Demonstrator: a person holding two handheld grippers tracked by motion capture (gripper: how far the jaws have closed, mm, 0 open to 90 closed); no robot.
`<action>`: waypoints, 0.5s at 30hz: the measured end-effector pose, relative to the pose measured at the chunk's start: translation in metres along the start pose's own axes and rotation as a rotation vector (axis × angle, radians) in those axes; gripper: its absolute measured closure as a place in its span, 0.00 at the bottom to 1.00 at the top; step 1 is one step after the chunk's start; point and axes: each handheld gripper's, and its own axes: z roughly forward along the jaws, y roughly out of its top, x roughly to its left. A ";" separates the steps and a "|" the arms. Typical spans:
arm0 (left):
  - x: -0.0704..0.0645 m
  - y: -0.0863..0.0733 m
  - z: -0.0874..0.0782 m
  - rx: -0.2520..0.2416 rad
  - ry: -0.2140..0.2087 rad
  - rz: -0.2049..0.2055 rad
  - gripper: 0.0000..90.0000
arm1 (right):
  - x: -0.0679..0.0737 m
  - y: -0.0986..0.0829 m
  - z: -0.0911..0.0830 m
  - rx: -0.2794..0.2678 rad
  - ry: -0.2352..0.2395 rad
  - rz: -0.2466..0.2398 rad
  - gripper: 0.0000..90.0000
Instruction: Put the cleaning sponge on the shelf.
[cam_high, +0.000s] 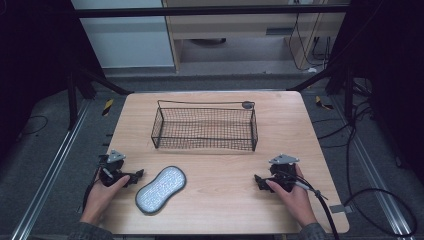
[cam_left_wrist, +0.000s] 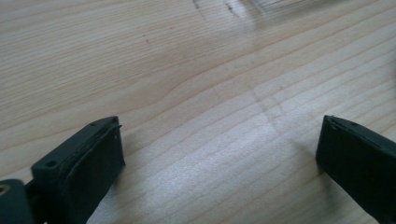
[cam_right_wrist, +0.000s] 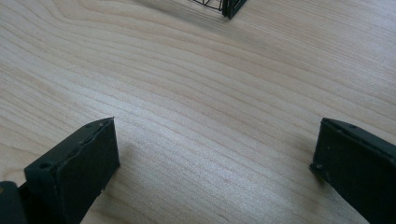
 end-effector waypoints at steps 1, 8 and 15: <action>0.000 0.000 0.000 0.000 0.000 0.000 0.04 | 0.000 0.000 0.000 0.000 0.000 0.000 0.01; -0.016 0.014 -0.019 -0.029 -0.017 0.031 0.03 | 0.001 0.000 0.000 -0.001 -0.009 0.009 0.01; -0.039 0.029 -0.041 -0.031 -0.070 0.057 0.05 | 0.001 -0.002 -0.001 -0.002 -0.016 0.004 0.01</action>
